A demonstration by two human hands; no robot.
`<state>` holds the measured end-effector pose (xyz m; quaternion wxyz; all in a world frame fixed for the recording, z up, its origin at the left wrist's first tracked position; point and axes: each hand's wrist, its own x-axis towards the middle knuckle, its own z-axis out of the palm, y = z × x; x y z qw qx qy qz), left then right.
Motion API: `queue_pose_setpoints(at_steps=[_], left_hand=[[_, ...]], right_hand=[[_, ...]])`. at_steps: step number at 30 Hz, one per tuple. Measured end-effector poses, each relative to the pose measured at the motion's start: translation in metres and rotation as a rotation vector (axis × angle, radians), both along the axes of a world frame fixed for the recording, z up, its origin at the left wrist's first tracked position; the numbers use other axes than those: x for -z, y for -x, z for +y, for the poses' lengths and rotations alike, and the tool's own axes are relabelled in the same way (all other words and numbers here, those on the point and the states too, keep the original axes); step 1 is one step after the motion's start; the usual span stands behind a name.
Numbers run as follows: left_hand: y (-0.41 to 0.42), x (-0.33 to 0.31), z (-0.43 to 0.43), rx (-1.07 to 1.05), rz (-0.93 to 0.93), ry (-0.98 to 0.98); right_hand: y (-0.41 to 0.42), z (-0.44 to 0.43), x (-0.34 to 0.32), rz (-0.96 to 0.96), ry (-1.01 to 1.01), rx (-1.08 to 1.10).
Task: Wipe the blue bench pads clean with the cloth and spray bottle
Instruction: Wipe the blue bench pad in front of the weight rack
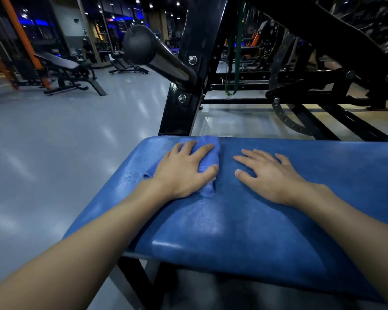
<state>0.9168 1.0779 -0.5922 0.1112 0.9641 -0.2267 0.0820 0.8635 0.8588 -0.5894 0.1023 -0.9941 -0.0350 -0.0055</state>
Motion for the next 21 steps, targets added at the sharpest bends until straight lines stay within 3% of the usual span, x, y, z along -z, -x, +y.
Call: queue_pose_setpoints(at_steps=[7, 10, 15, 21], left_hand=[[0.104, 0.003, 0.042, 0.012, -0.052, -0.052], [0.113, 0.003, 0.047, 0.004, -0.067, -0.038], [0.073, -0.001, 0.034, -0.028, 0.003, -0.032], [-0.029, -0.002, 0.013, -0.047, 0.027, 0.031]], right_hand=[[-0.002, 0.008, -0.013, 0.091, 0.142, 0.012], [-0.008, 0.020, -0.020, 0.017, 0.046, -0.044], [-0.015, 0.037, -0.005, 0.056, 0.007, -0.061], [-0.016, 0.037, 0.003, 0.024, 0.039, -0.056]])
